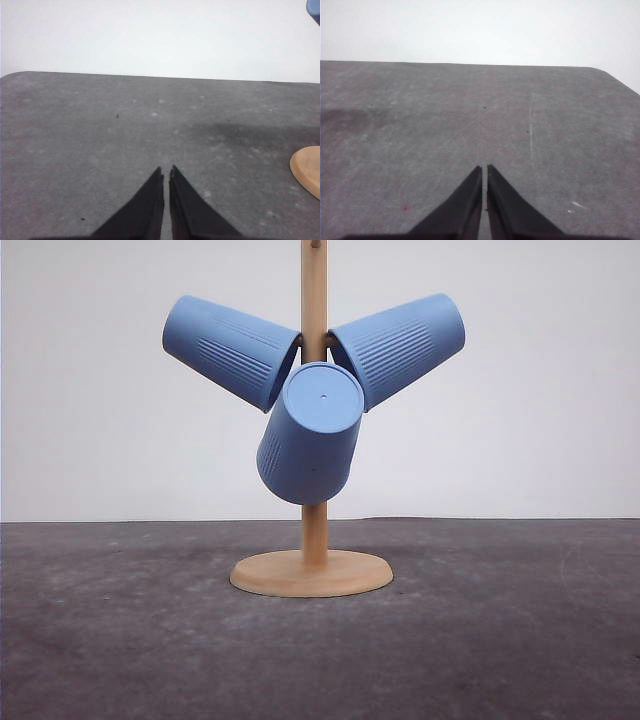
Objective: Place three cups
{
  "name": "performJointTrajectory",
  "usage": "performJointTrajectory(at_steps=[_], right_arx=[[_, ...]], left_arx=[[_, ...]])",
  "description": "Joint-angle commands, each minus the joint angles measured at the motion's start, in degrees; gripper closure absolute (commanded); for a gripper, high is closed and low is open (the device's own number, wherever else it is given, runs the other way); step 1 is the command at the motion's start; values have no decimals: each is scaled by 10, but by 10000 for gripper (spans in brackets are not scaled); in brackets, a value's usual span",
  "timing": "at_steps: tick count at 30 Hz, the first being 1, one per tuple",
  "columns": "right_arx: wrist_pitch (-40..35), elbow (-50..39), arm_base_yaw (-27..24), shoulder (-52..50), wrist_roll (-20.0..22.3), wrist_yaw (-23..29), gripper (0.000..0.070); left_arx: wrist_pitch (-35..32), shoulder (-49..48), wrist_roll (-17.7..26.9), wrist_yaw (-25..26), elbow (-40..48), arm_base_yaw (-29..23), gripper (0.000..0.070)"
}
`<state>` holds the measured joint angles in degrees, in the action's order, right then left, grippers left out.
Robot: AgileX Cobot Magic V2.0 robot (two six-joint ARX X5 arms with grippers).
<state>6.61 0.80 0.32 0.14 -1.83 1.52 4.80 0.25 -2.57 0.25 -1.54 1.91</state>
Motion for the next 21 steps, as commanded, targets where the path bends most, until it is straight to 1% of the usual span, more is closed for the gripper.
performJointTrajectory(at_steps=[1,21], right_arx=[[-6,-1,-1,0,-7,0,685],[-6,-1,-1,0,-7,0,685]], left_arx=[[-5,-1,0,1,8,0,700],[-5,-1,0,1,8,0,700]])
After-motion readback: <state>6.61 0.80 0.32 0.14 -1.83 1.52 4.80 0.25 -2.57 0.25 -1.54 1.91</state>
